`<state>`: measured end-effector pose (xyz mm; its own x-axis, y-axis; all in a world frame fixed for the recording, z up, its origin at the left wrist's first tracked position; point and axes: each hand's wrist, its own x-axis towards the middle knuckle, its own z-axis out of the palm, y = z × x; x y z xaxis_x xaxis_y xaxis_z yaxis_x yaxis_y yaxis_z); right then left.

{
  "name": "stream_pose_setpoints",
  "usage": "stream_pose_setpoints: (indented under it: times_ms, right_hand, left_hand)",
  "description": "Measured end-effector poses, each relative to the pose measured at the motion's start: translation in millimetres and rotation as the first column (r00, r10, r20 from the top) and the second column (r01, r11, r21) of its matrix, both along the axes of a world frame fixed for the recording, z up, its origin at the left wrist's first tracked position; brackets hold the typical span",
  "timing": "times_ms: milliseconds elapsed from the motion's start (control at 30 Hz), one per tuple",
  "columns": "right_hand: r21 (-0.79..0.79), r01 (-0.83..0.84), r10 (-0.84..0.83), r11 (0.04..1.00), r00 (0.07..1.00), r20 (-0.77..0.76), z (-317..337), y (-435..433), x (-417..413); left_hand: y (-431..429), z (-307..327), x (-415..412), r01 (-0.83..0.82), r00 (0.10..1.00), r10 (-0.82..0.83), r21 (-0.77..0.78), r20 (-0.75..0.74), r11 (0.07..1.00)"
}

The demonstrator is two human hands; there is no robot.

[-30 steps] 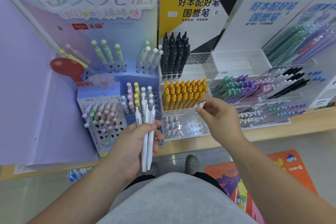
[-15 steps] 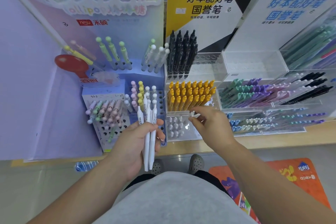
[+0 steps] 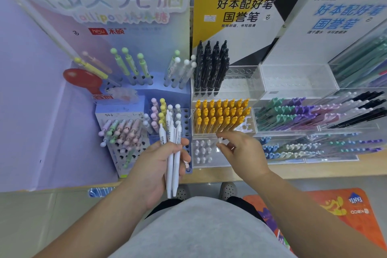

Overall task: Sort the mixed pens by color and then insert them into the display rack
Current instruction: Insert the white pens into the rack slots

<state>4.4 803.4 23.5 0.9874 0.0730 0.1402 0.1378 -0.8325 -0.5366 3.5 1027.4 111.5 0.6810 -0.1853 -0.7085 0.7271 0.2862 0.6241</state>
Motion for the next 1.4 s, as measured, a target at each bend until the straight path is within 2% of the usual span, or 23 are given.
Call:
stream_pose_setpoints:
  times_ms: [467, 600, 700, 800, 867, 933, 1033, 1167, 1267, 1400]
  right_hand:
    - [-0.103, -0.002, -0.005, 0.995, 0.998, -0.064, -18, 13, 2]
    - [-0.015, 0.015, -0.018, 1.0, 0.976, -0.219, -5, 8, -3]
    - [0.103, 0.154, -0.119, 0.983, 0.951, -0.286, 16, 5, -9]
    - [0.358, 0.334, -0.182, 0.872, 0.9, -0.396, 47, 10, -10]
    - [0.549, 0.404, -0.109, 0.732, 0.865, -0.491, 72, 15, -8]
    - [0.661, 0.419, -0.014, 0.623, 0.851, -0.526, 94, 21, -7]
    - [0.726, 0.383, 0.031, 0.572, 0.874, -0.485, 114, 30, -8]
    - [0.731, 0.402, -0.038, 0.551, 0.887, -0.459, 117, 37, -12]
    - [0.728, 0.436, -0.049, 0.529, 0.872, -0.486, 116, 33, -15]
    - [0.761, 0.532, -0.117, 0.371, 0.84, -0.53, 115, 11, -16]
  left_hand:
    - [3, 5, 2, 0.048, 0.999, -0.048, -0.025, 0.018, 0.999]
    - [3, 8, 0, 0.114, 0.992, -0.113, -0.021, 0.048, 0.993]
    - [1, 9, 1, 0.159, 0.985, -0.157, -0.026, 0.077, 0.987]
    - [-4, 10, 3, 0.193, 0.976, -0.188, -0.031, 0.105, 0.981]
    - [-9, 10, 3, 0.214, 0.97, -0.209, -0.027, 0.125, 0.976]
    - [-14, 11, 3, 0.238, 0.962, -0.232, -0.026, 0.147, 0.971]
    - [-19, 13, 4, 0.28, 0.945, -0.27, -0.029, 0.187, 0.96]
    - [-20, 11, 5, 0.295, 0.934, -0.289, 0.002, 0.21, 0.956]
    - [-20, 9, 4, 0.304, 0.938, -0.301, 0.008, 0.175, 0.953]
    - [-13, 3, 5, 0.24, 0.969, -0.237, -0.034, 0.075, 0.97]
